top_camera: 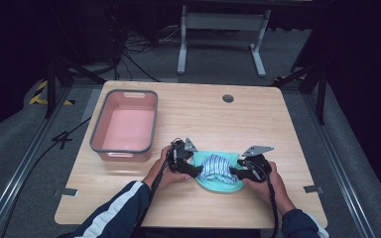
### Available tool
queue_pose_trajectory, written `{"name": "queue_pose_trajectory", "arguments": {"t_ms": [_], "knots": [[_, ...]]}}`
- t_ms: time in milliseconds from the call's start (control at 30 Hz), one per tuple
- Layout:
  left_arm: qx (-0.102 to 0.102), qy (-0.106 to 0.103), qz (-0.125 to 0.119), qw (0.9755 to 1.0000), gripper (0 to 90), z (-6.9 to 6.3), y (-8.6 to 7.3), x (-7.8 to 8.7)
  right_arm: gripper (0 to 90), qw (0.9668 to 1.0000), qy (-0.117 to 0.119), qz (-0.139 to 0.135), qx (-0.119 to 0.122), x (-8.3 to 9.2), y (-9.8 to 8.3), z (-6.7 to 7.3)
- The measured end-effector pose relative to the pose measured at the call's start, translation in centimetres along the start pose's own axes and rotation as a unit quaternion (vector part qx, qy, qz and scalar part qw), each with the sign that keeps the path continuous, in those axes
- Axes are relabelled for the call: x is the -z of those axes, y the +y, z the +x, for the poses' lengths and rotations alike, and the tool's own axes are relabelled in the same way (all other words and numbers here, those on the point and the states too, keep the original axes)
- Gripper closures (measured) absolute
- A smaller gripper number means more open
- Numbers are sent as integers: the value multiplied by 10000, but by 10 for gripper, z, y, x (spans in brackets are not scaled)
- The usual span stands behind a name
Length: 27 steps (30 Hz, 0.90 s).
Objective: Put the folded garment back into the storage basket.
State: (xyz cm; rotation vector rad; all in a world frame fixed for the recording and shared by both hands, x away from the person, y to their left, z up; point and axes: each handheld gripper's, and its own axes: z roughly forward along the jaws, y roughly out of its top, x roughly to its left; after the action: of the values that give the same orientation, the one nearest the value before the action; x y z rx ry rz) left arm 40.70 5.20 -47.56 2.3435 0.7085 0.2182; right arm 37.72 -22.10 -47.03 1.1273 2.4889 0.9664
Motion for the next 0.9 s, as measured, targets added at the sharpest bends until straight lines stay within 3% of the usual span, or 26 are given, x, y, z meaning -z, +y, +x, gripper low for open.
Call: {"name": "queue_pose_trajectory", "arguments": {"t_ms": [67,267,567,900], "knots": [[-85,-59,-38,9999,284,-1,0,0,595,10000,26,13,-6,0,0,1],[-203,-275,-82,9994,579,-6,1,2,737,9999,31,-91,-67,0,-2,3],[-238,-301,-72,9992,746,-11,1,2,786,9998,-123,-160,15,0,-2,9],[-258,-310,-67,9992,803,-11,4,4,807,9997,-120,-181,89,3,-2,9]]}}
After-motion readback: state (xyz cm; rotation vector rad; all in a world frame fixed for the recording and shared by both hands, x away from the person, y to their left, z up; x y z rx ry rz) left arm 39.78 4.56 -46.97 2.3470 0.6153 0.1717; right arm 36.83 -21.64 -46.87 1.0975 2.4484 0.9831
